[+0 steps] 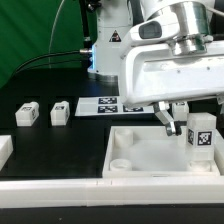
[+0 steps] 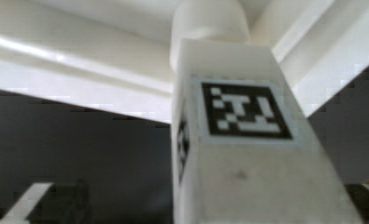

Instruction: Assemble one leg

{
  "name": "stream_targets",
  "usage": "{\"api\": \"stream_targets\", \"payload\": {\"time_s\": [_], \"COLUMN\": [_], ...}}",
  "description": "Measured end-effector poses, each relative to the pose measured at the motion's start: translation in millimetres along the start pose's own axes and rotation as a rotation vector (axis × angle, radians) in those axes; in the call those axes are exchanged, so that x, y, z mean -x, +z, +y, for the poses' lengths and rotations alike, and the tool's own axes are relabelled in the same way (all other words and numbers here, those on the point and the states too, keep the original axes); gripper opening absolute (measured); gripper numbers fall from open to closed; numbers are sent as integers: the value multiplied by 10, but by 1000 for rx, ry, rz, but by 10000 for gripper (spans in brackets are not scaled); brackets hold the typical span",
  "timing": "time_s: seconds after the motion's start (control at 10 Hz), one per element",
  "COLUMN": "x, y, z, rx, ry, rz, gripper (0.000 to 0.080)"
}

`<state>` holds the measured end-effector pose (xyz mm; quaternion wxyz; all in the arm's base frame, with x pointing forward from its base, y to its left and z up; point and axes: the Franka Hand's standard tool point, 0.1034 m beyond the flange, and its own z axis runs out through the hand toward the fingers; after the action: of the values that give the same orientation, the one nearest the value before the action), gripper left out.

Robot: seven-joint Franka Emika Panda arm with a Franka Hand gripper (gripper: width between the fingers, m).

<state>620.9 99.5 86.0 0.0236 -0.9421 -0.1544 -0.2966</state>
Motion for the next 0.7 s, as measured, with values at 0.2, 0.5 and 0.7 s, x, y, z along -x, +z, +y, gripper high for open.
{"api": "stream_targets", "payload": {"time_s": [0.2, 0.5, 0.7], "x": [-46, -97, -173], "y": [-38, -83, -148], "z": [8, 45, 92], "rx": [0, 5, 12], "ry": [-2, 0, 0], "rz": [1, 7, 19], "gripper": [649, 649, 649]}}
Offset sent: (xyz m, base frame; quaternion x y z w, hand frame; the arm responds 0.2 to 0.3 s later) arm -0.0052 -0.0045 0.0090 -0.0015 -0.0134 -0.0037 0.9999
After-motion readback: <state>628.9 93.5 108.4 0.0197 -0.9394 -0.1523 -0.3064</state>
